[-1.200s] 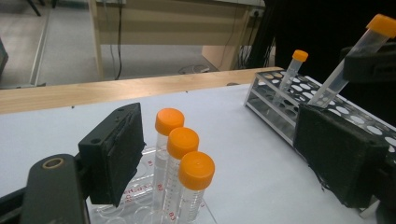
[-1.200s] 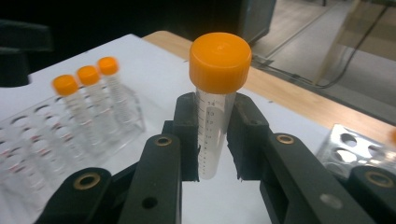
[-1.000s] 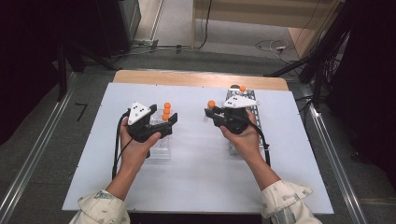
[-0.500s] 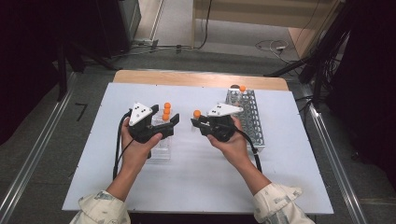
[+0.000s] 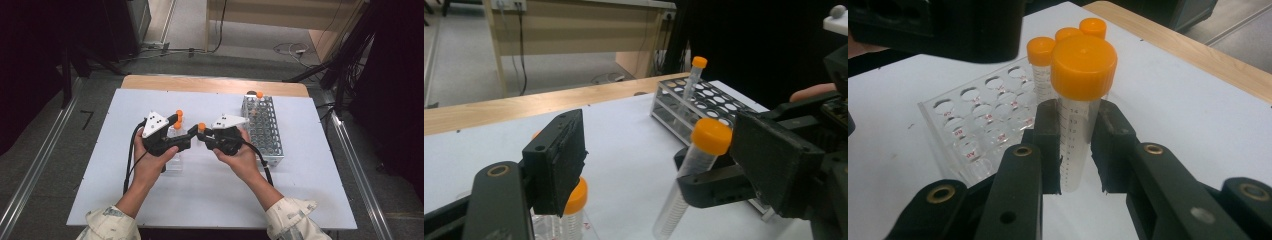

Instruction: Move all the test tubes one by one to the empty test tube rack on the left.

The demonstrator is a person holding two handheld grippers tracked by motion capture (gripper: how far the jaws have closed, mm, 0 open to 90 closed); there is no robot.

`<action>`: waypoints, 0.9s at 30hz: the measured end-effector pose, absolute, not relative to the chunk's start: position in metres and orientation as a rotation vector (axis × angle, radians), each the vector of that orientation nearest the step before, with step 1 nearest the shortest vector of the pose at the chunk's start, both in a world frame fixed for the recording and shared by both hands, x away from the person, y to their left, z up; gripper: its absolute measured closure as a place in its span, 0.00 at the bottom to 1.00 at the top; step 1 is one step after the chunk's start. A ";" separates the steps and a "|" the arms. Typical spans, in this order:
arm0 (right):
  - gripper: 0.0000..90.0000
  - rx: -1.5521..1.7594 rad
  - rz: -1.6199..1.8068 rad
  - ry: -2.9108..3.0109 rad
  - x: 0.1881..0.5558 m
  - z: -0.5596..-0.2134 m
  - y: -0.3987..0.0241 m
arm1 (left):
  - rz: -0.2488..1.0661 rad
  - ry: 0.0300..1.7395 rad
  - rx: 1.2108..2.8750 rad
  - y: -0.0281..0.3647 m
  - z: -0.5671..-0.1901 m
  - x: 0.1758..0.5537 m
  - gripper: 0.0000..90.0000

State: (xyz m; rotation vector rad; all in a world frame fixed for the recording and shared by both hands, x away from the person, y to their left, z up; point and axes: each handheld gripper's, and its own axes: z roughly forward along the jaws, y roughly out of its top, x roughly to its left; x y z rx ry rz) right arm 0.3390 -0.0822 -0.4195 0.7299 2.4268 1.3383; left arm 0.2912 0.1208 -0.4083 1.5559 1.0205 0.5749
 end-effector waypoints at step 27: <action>0.80 0.675 1.340 2.473 0.331 -0.419 -0.069 | 0.532 0.925 1.645 0.111 -0.415 0.289 0.68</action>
